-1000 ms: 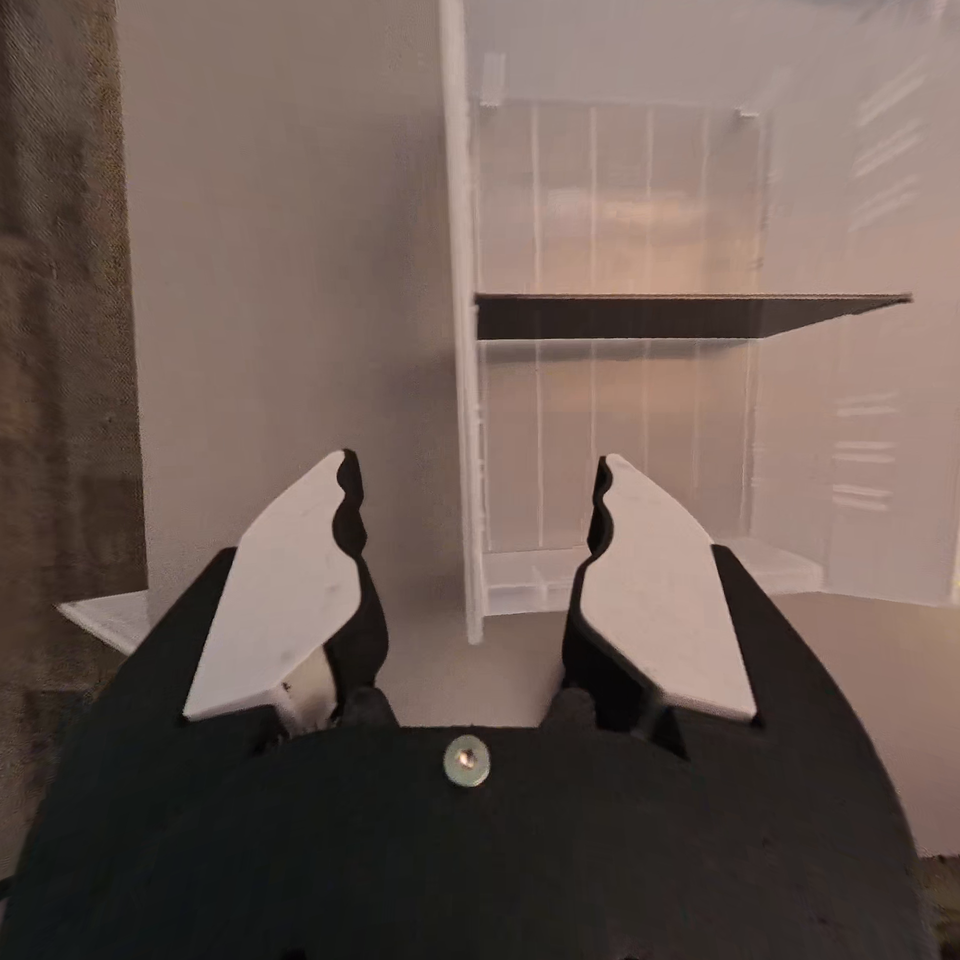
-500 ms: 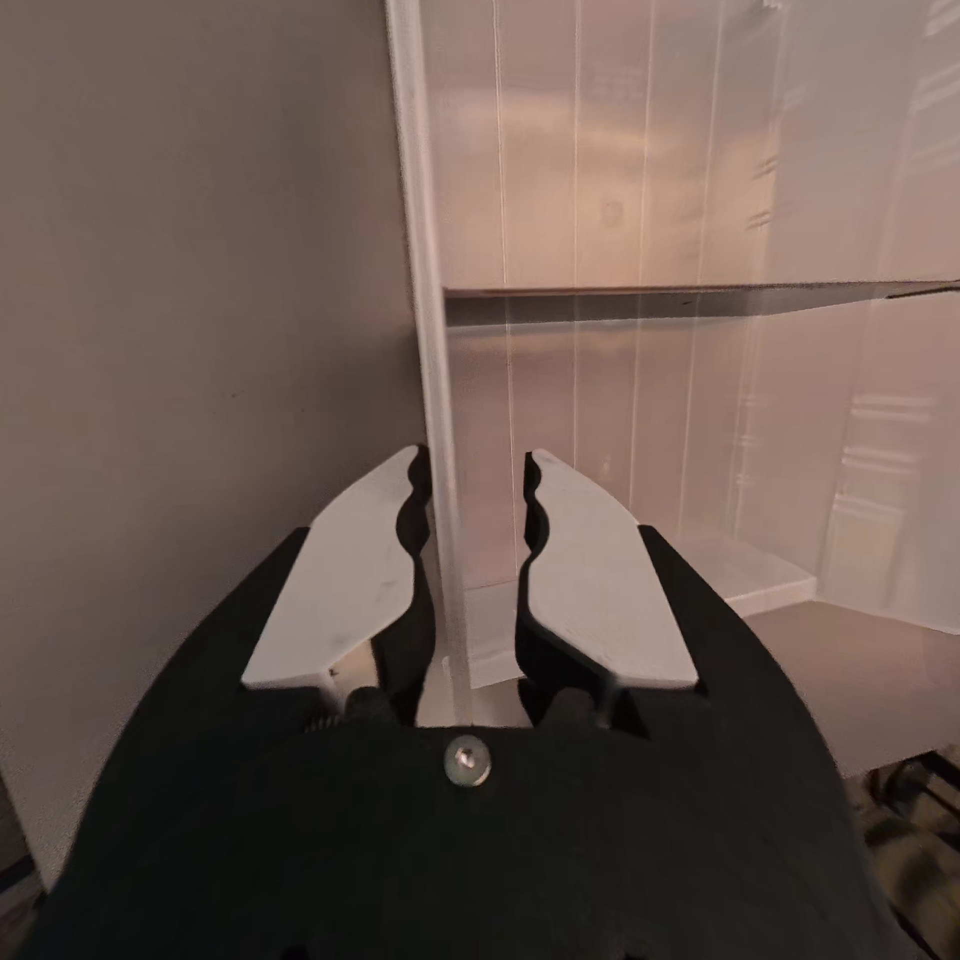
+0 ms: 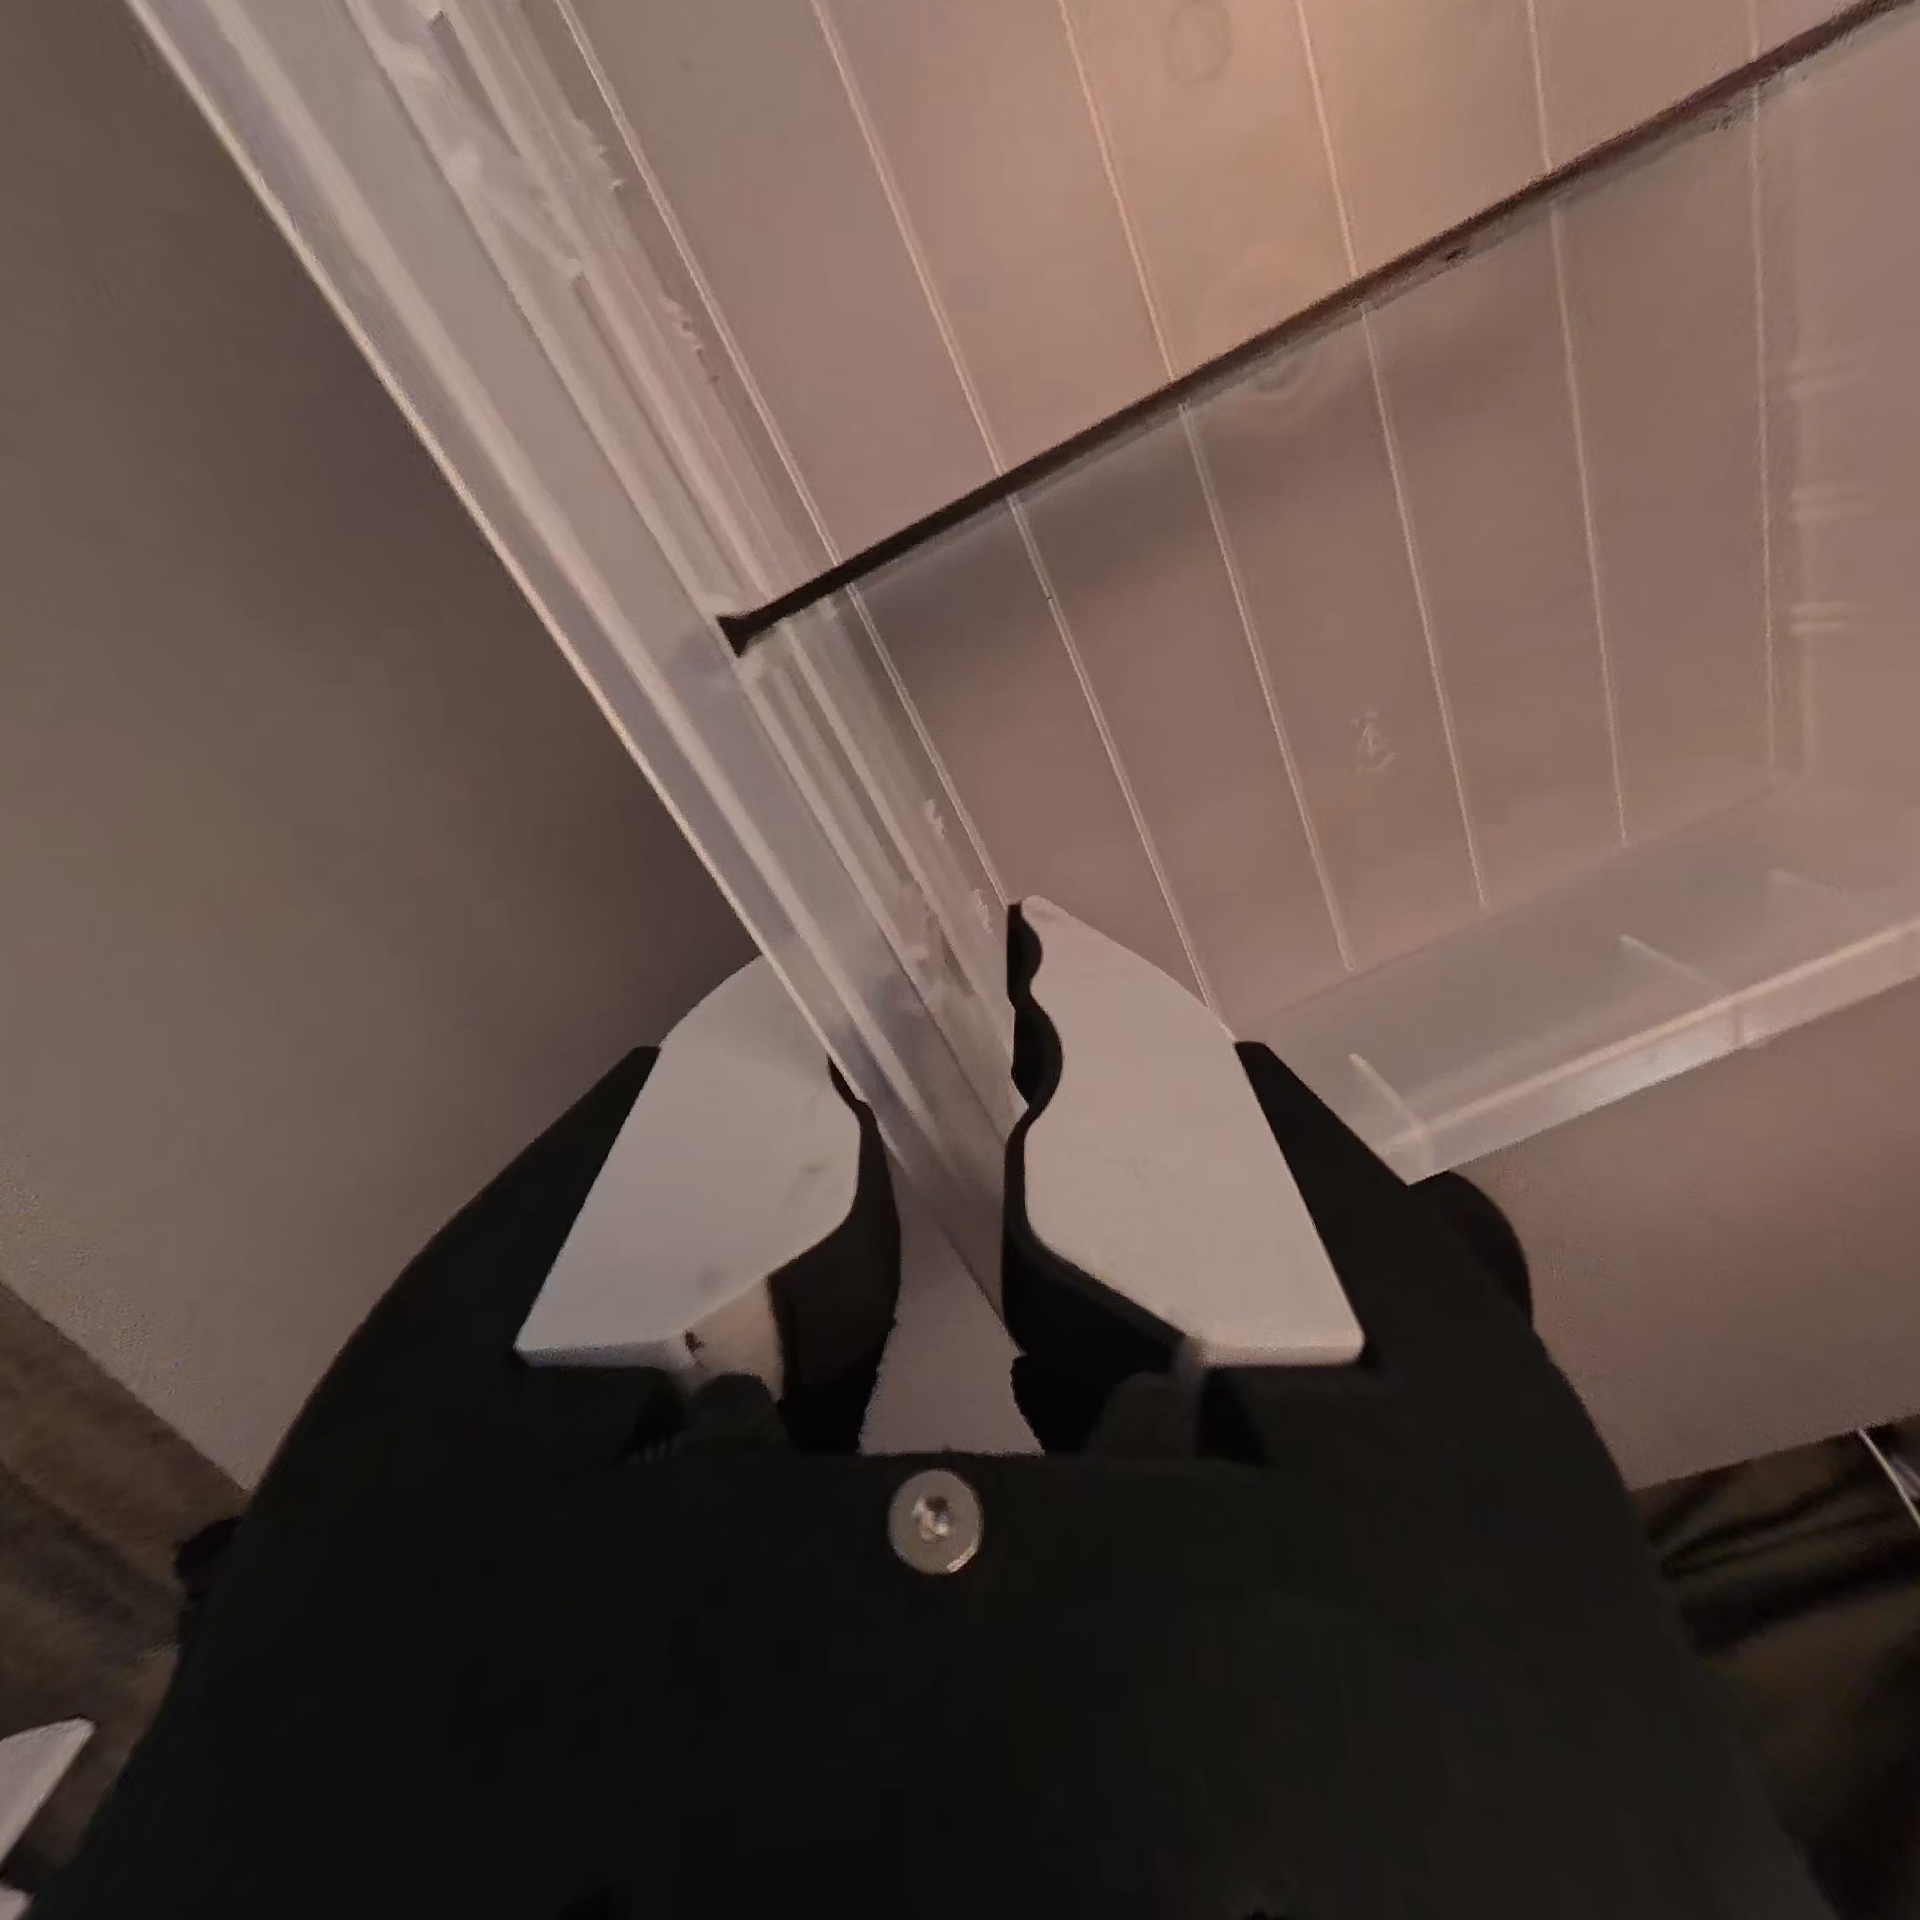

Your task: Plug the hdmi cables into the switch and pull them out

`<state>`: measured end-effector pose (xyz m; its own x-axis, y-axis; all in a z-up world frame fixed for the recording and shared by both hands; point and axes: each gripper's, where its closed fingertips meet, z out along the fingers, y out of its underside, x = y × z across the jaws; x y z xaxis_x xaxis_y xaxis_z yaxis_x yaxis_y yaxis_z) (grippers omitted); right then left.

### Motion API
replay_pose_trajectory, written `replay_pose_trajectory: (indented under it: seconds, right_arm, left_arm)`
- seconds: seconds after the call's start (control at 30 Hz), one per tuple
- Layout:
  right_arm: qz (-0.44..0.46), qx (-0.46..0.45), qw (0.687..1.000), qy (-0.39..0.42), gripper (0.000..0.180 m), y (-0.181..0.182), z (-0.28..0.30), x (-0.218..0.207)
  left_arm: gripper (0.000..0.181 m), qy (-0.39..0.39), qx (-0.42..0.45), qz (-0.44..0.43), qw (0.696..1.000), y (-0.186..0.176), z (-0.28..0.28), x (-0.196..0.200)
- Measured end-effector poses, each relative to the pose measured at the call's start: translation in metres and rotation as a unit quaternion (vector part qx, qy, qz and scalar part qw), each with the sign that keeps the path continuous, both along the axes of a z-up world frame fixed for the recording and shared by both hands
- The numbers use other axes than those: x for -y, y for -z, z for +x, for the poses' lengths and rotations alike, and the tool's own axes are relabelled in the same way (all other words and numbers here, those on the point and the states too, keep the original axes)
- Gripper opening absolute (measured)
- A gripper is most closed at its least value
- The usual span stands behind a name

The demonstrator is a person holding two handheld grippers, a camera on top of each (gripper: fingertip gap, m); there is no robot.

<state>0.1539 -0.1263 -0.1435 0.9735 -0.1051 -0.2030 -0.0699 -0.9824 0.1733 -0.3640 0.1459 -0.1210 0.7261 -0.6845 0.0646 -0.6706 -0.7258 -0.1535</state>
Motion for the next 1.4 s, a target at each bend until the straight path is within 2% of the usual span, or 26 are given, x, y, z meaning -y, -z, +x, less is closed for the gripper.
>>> replay_pose_trajectory:
  seconds: [0.17,0.37,0.53,0.63,0.73,0.8,0.83,0.9,0.97,1.07,1.1,1.17,1.23,1.33,1.4]
  right_arm:
    - [-0.002,0.011,1.0,-0.028,0.023,0.0,-0.013,-0.007]
    - [0.002,0.001,0.999,-0.043,0.025,0.0,-0.026,-0.012]
    - [0.001,-0.004,1.0,-0.023,0.033,-0.006,-0.028,-0.01]
    - [0.076,0.014,0.997,0.0,0.035,-0.03,-0.024,-0.026]
    - [0.165,0.082,0.983,0.022,0.035,-0.07,-0.011,-0.037]
    - [0.267,0.1,0.959,0.0,0.035,-0.11,-0.024,-0.053]
    - [0.334,0.108,0.936,-0.019,0.035,-0.135,-0.036,-0.066]
    - [0.467,0.108,0.874,-0.075,0.035,-0.186,-0.073,-0.087]
    - [0.568,0.115,0.804,-0.134,0.047,-0.22,-0.114,-0.095]
    - [0.647,0.108,0.723,-0.218,0.056,-0.229,-0.18,-0.101]
    - [0.649,0.077,0.72,-0.236,0.056,-0.221,-0.205,-0.105]
    - [0.612,-0.023,0.756,-0.232,0.061,-0.192,-0.248,-0.114]
    - [0.543,-0.09,0.809,-0.208,0.056,-0.155,-0.274,-0.128]
    - [0.458,-0.102,0.864,-0.18,0.039,-0.11,-0.279,-0.152]
    - [0.4,-0.109,0.894,-0.172,0.039,-0.089,-0.28,-0.159]
  left_arm:
    - [0.024,0.051,-0.036,-0.012,0.998,0.001,0.024,0.017]
    - [0.026,0.079,-0.011,-0.079,0.994,-0.002,0.051,0.052]
    - [0.031,0.087,0.014,-0.067,0.994,-0.017,0.053,0.056]
    - [0.033,0.078,0.049,-0.033,0.995,-0.037,0.053,0.052]
    - [0.033,0.065,0.074,0.018,0.995,-0.06,0.048,0.046]
    - [0.035,0.054,0.096,0.069,0.992,-0.081,0.046,0.038]
    - [0.034,0.047,0.113,0.097,0.988,-0.093,0.047,0.034]
    - [0.033,0.041,0.151,0.153,0.976,-0.12,0.05,0.029]
    - [0.035,0.039,0.187,0.218,0.957,-0.15,0.053,0.025]
    - [0.036,0.039,0.234,0.294,0.926,-0.188,0.056,0.027]
    - [0.036,0.041,0.25,0.311,0.916,-0.198,0.058,0.031]
    - [0.036,0.049,0.283,0.33,0.899,-0.216,0.063,0.041]
    - [0.037,0.057,0.303,0.342,0.888,-0.228,0.067,0.05]
    - [0.038,0.072,0.301,0.357,0.881,-0.236,0.072,0.06]
    - [0.038,0.087,0.296,0.367,0.878,-0.238,0.077,0.067]
